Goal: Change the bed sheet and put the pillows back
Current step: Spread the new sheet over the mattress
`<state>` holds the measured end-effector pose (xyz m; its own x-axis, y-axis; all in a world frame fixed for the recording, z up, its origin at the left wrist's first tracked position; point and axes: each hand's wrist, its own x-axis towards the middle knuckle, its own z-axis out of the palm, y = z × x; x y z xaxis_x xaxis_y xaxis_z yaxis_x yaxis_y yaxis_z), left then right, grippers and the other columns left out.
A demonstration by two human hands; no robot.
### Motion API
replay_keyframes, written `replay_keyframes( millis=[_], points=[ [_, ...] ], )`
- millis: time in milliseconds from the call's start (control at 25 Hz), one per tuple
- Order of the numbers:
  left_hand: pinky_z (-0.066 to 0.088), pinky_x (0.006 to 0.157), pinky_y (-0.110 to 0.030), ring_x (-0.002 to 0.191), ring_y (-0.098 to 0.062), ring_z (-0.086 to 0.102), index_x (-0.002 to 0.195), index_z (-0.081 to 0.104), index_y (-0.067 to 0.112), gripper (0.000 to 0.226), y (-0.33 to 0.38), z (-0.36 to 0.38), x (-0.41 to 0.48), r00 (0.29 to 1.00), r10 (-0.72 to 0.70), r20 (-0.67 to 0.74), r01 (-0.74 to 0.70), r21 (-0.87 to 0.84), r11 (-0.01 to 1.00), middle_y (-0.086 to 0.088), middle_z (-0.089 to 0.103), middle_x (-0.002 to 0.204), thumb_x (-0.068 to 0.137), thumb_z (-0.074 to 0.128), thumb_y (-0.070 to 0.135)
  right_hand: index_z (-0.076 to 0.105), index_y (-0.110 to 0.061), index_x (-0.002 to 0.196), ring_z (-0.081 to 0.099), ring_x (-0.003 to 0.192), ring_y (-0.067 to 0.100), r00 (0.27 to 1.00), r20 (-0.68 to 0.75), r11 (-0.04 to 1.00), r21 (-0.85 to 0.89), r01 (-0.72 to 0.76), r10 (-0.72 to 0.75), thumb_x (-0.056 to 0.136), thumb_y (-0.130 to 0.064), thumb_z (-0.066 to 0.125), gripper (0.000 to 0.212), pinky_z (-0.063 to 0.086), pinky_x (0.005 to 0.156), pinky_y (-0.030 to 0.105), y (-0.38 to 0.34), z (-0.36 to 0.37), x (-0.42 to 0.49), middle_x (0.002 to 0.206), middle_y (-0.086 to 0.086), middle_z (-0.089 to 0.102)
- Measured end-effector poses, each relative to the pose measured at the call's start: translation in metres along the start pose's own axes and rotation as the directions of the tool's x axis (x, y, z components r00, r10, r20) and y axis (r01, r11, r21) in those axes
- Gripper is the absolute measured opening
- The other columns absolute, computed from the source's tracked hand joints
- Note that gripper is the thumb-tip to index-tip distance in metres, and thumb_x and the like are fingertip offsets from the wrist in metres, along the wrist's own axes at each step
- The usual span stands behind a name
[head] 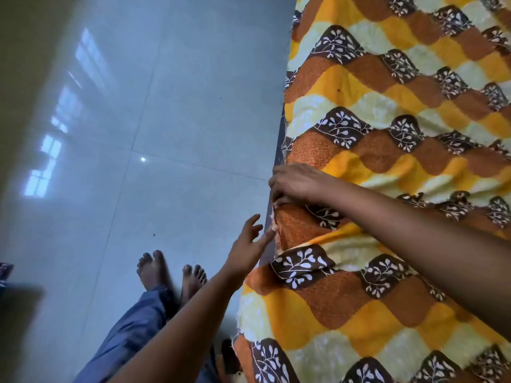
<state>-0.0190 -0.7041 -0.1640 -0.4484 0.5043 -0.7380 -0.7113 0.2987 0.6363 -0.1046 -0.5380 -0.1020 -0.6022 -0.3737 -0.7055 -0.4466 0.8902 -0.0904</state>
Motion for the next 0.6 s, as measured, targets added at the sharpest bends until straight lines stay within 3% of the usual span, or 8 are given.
replay_keyframes(
  millis=[80,120,240,320,480,600],
  points=[
    [0.044,0.092,-0.028,0.108,-0.013,0.057,0.130,0.043,0.025,0.051,0.019,0.008,0.014,1.000,0.000,0.020,0.003,-0.176,0.984,0.005,0.057,0.119,0.087,0.056,0.048,0.065,-0.027,0.113,0.051,0.109,0.017,0.992,-0.124,1.000,0.022,0.002,0.001,0.093,-0.033,0.051,0.026,0.039,0.085,0.031,0.008,-0.022,0.015,0.109,-0.004,0.060],
    [0.047,0.089,-0.030,0.103,-0.016,0.060,0.121,0.052,0.020,0.041,0.027,0.009,0.022,0.999,0.004,-0.046,-0.013,-0.191,0.982,0.002,0.061,0.114,0.089,0.054,0.046,0.064,-0.025,0.114,0.053,0.108,0.018,0.987,-0.160,0.998,0.061,-0.004,0.014,0.094,-0.032,0.049,0.026,0.037,0.083,0.030,0.012,-0.030,0.024,0.110,-0.003,0.059],
    [0.039,0.070,-0.029,0.096,-0.027,0.060,0.103,0.062,0.008,0.031,0.040,-0.008,0.033,0.933,0.090,-0.347,-0.072,0.065,0.995,-0.011,0.067,0.101,0.098,0.043,0.032,0.062,-0.018,0.112,0.054,0.105,0.020,0.989,-0.139,0.975,0.223,-0.010,0.042,0.094,-0.026,0.050,0.023,0.037,0.078,0.028,0.022,-0.044,0.052,0.111,0.001,0.055],
    [0.032,0.065,-0.028,0.094,-0.030,0.059,0.100,0.062,0.007,0.029,0.035,-0.033,0.039,0.889,0.180,-0.422,-0.083,0.237,0.968,-0.015,0.068,0.100,0.099,0.041,0.027,0.062,-0.014,0.109,0.054,0.103,0.020,0.989,-0.142,0.963,0.269,0.004,0.035,0.093,-0.024,0.052,0.022,0.032,0.073,0.025,0.024,-0.045,0.075,0.110,0.004,0.054],
    [0.034,0.065,-0.031,0.090,-0.032,0.061,0.092,0.063,0.006,0.027,0.022,-0.064,0.044,0.903,0.149,-0.404,-0.046,0.255,0.966,-0.019,0.068,0.093,0.098,0.045,0.026,0.062,-0.010,0.106,0.054,0.104,0.024,0.988,-0.141,0.953,0.301,-0.010,0.055,0.091,-0.019,0.054,0.020,0.035,0.077,0.031,0.005,-0.025,0.110,0.109,0.008,0.054],
    [0.027,0.058,-0.031,0.076,-0.029,0.056,0.073,0.056,0.011,0.028,0.006,-0.072,0.044,0.955,0.025,-0.297,0.041,0.213,0.976,-0.013,0.064,0.072,0.096,0.049,0.026,0.057,-0.017,0.117,0.048,0.116,0.022,0.985,-0.056,0.912,0.390,-0.128,0.162,0.089,-0.020,0.056,0.028,0.037,0.090,0.033,-0.009,-0.002,0.107,0.121,0.004,0.053]
  ],
)
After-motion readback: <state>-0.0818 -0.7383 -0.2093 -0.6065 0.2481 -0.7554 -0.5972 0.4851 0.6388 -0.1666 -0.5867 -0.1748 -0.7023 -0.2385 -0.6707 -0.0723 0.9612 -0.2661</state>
